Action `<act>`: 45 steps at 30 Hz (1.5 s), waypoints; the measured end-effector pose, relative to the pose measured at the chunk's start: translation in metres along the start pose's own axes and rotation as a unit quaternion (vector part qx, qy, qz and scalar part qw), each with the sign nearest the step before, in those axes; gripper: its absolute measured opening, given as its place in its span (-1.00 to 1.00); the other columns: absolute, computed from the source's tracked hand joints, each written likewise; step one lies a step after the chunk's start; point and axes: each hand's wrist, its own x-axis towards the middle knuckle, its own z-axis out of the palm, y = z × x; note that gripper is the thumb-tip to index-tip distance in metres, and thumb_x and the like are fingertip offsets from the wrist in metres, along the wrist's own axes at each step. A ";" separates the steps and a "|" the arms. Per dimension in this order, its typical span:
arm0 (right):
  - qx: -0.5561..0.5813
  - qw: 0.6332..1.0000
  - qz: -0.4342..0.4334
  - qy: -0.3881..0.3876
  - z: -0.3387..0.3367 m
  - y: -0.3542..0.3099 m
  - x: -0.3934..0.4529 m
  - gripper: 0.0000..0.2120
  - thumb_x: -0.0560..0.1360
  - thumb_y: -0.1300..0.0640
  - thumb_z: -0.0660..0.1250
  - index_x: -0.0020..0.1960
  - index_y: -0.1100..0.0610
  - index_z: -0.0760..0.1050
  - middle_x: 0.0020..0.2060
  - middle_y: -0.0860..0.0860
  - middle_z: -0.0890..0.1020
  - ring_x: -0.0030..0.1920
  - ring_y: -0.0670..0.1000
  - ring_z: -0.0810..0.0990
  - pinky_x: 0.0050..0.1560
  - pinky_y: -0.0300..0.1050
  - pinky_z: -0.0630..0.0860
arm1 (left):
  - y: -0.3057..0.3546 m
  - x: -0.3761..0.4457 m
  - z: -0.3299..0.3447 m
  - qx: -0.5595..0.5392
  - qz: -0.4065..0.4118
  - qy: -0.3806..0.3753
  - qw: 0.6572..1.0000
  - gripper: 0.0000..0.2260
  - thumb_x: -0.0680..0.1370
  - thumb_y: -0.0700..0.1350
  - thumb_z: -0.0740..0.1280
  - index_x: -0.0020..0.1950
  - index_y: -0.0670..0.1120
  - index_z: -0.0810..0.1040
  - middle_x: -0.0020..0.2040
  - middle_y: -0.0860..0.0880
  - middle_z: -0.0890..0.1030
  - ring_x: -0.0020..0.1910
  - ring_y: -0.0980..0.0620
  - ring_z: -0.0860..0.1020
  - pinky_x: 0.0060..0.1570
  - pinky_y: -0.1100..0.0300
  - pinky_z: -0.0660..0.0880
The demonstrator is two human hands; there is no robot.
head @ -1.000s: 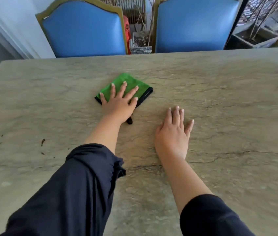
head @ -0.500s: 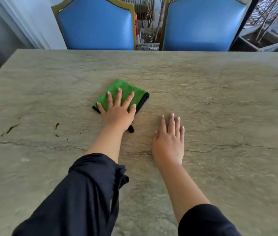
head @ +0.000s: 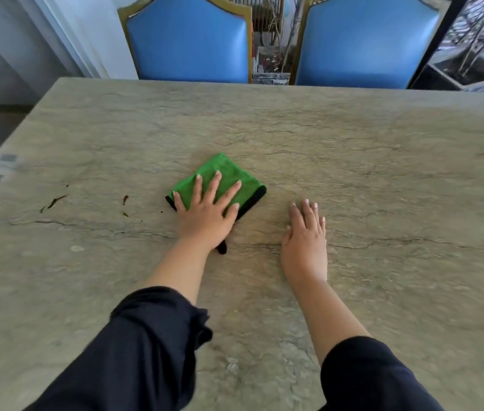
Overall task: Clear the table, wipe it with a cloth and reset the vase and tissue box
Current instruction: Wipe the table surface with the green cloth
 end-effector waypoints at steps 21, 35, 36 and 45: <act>-0.067 0.991 -0.062 -0.094 0.016 -0.058 -0.073 -0.44 0.65 -0.09 -0.11 0.56 0.01 -0.24 0.54 0.11 -0.27 0.52 0.10 -0.33 0.52 0.03 -0.28 | -0.074 -0.140 0.025 -0.086 -0.103 0.156 0.979 -0.48 0.60 0.10 0.09 0.54 0.11 0.03 0.57 -0.02 0.02 0.54 -0.03 0.01 0.46 -0.22 -0.06; -0.216 0.902 -0.331 -0.172 0.061 -0.096 -0.092 -0.49 0.58 -0.24 -0.24 0.51 -0.27 -0.22 0.54 -0.10 -0.19 0.50 0.27 -0.33 0.46 0.31 -0.25 | -0.113 -0.145 0.033 -0.086 -0.174 0.149 0.970 -0.32 0.43 0.08 -0.36 0.55 0.01 0.03 0.58 -0.01 -0.04 0.55 0.02 -0.13 0.46 -0.20 -0.21; -0.219 0.898 -0.343 -0.168 0.054 -0.082 -0.102 -0.49 0.57 -0.25 -0.22 0.51 -0.28 -0.17 0.54 -0.09 -0.13 0.51 0.26 -0.27 0.48 0.30 -0.19 | -0.112 -0.145 0.032 -0.091 -0.172 0.150 0.969 -0.32 0.44 0.09 -0.34 0.55 0.01 0.03 0.58 -0.01 -0.04 0.55 0.02 -0.12 0.46 -0.20 -0.21; -0.218 0.967 0.043 -0.125 0.023 -0.054 -0.134 -0.47 0.59 -0.22 -0.25 0.50 -0.20 -0.35 0.53 -0.02 -0.32 0.48 0.27 -0.38 0.43 0.33 -0.30 | -0.116 -0.159 0.020 -0.274 -0.118 0.136 0.945 -0.41 0.51 0.08 -0.13 0.52 -0.04 0.15 0.54 -0.08 0.13 0.54 0.00 -0.01 0.47 -0.11 -0.19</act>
